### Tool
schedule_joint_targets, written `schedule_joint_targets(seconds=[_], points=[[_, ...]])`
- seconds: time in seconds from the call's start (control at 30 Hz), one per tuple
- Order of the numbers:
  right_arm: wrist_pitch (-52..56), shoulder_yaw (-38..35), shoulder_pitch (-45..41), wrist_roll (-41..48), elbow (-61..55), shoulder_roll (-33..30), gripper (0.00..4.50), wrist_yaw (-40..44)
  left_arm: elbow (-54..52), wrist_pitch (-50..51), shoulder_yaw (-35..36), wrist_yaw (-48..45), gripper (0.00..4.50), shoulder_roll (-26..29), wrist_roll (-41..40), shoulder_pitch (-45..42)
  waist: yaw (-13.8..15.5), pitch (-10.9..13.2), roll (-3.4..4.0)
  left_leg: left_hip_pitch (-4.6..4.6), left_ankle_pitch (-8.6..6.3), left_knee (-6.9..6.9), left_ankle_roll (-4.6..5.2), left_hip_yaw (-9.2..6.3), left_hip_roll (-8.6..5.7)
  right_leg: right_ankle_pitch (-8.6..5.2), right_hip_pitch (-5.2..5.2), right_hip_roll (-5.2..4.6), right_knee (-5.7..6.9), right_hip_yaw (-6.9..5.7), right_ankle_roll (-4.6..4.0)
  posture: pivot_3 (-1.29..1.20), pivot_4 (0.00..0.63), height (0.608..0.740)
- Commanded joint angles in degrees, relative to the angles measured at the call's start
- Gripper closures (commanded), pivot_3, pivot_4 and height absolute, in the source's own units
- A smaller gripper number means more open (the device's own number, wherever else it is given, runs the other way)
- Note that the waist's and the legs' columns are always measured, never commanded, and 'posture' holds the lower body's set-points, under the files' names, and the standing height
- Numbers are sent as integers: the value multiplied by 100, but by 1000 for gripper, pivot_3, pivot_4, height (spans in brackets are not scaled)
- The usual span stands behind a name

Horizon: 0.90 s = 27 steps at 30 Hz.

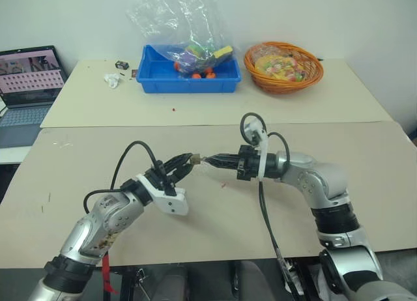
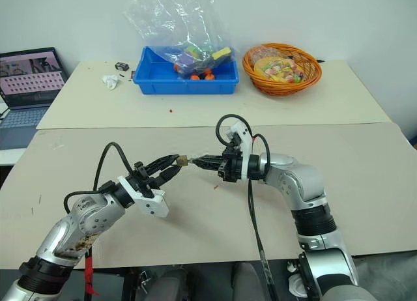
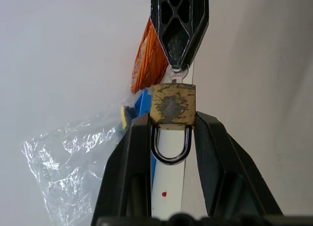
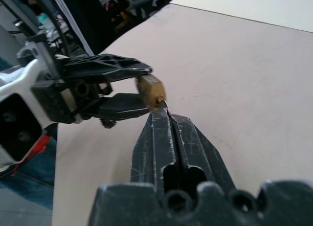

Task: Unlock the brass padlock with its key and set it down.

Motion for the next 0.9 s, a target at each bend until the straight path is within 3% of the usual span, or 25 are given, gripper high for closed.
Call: schedule_joint_targets(seconds=[0.03, 0.37, 0.7, 0.9], points=[[-3, -165, -156, 146, -235, 14, 4437, 18, -282, -35, 103, 6, 3761, -30, -80, 2, 0, 0, 0, 0, 0, 0, 0, 0, 0, 0, 0, 0, 0, 0, 0, 0, 150, 728], [400, -304, -230, 483, -281, 227, 4437, -181, -304, -37, 128, -26, 3761, -59, -81, 22, 0, 0, 0, 0, 0, 0, 0, 0, 1, 0, 0, 0, 1, 0, 0, 0, 150, 728], [2890, -1226, -961, 1367, 960, 876, 4437, -1143, -281, -68, 126, -73, 3761, -116, -112, -6, -13, -2, 3, 0, 0, 0, 0, -1, 0, 1, -1, -1, 5, 1, -1, 0, 150, 728], [3351, -1443, -1210, 1309, 1324, 1023, 4437, -1358, -296, -60, 143, -102, 3761, -145, -106, 10, -12, -3, 5, -1, 0, 0, 0, -1, 0, 2, -2, 0, 6, 1, 0, 0, 150, 728]])
